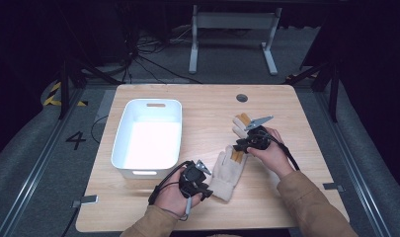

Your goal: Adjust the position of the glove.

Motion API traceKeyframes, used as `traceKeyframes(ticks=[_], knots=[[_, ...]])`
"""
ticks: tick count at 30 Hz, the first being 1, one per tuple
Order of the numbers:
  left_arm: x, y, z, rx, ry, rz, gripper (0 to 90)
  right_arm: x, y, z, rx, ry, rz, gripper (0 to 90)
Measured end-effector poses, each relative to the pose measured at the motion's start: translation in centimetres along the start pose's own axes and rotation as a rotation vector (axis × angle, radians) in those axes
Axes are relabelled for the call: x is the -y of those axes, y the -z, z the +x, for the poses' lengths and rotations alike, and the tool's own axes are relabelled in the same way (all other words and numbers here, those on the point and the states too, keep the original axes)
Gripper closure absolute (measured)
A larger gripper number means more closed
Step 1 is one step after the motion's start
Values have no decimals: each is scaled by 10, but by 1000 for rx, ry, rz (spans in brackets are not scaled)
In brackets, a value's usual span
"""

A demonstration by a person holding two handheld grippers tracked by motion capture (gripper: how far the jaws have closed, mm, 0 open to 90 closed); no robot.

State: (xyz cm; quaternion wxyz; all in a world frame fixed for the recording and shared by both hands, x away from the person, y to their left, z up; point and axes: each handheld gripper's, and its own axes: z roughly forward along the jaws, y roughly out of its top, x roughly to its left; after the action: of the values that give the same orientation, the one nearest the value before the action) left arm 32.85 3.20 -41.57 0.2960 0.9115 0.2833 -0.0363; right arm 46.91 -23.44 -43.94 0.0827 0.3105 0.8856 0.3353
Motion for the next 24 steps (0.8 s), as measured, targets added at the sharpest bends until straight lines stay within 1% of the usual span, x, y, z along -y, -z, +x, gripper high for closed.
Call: traceKeyframes(ticks=[1,3,5,9,12,13,14,16,17,18,19,21,24], knots=[[0,-1,0,-1,3,4,694,1,-2,-1,-5,-3,2,674],[0,-4,1,-9,5,13,650,2,-4,-2,-3,-4,10,672],[0,-6,2,-14,8,23,636,3,-5,-2,-1,-4,17,671],[0,-9,2,-22,11,24,609,4,-7,-3,-5,-10,24,685],[0,-9,2,-26,8,16,605,6,-8,-4,-17,-28,24,727],[-1,-8,0,-34,6,5,604,7,-8,-4,-26,-34,24,783],[-2,-8,-1,-37,6,1,604,7,-8,-3,-29,-36,24,802],[-2,-8,-4,-45,5,-6,604,7,-8,-3,-31,-32,27,814],[-5,-8,-9,-46,-5,-25,606,7,-8,-2,-27,-24,30,826],[-5,-8,-9,-46,-5,-25,611,7,-8,-2,-27,-24,30,826],[-7,-9,-13,-37,-9,-34,618,6,-8,-1,-25,-16,31,829],[-8,-12,-14,-43,-12,-34,624,7,-8,-1,-24,-15,29,829],[-9,-21,-13,-59,12,-35,616,7,-8,-1,-24,-8,23,829]])
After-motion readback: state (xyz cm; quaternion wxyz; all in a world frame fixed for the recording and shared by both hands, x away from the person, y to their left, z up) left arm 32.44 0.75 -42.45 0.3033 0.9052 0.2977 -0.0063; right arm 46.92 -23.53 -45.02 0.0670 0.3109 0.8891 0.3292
